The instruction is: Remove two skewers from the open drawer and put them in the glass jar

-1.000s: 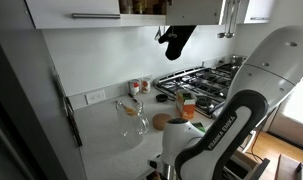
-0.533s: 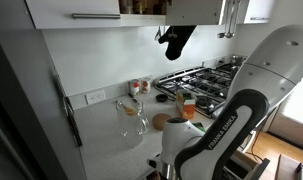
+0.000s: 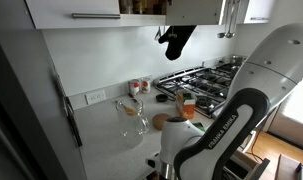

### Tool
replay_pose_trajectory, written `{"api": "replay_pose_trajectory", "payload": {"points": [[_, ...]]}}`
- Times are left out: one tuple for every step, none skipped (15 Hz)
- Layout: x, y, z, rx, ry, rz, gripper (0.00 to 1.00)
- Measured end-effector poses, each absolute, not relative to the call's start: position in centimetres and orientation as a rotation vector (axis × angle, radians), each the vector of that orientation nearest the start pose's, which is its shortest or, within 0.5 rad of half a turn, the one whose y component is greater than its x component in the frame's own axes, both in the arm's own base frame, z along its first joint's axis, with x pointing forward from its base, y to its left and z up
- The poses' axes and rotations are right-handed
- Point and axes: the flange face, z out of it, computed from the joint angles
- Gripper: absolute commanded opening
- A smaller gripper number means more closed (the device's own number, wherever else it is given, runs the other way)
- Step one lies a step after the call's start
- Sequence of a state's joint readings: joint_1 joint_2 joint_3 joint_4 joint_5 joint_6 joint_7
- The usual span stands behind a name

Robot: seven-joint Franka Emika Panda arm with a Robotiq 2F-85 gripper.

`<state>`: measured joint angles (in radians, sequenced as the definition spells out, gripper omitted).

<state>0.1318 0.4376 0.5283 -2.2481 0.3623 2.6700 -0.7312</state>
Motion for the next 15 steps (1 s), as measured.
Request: {"api": "replay_pose_trajectory", "payload": {"points": [[43.3, 33.1, 19.6, -2.407, -1.350, -0.034, 0.04], [43.3, 33.1, 19.7, -2.407, -1.350, -0.034, 0.04], [43.3, 33.1, 19.7, -2.407, -1.352, -0.036, 0.04], [43.3, 33.1, 19.9, -2.407, -1.356, -0.041, 0.04], [43.3, 33.2, 20.3, -2.408, -1.364, -0.052, 0.04], [43.3, 33.2, 21.0, -2.412, -1.374, -0.067, 0.04], [43.3, 33.1, 21.8, -2.416, -1.387, -0.085, 0.04], [43.2, 33.1, 22.8, -2.422, -1.401, -0.107, 0.04], [43.0, 33.0, 23.7, -2.428, -1.411, -0.125, 0.04], [42.8, 33.0, 24.5, -2.434, -1.421, -0.143, 0.04], [42.6, 32.9, 25.3, -2.439, -1.431, -0.160, 0.04], [42.4, 32.7, 26.0, -2.446, -1.440, -0.176, 0.15], [42.3, 32.5, 26.6, -2.453, -1.446, -0.192, 0.15], [42.1, 32.3, 27.1, -2.459, -1.451, -0.203, 0.15], [41.9, 32.1, 27.5, -2.464, -1.454, -0.210, 0.15]]}}
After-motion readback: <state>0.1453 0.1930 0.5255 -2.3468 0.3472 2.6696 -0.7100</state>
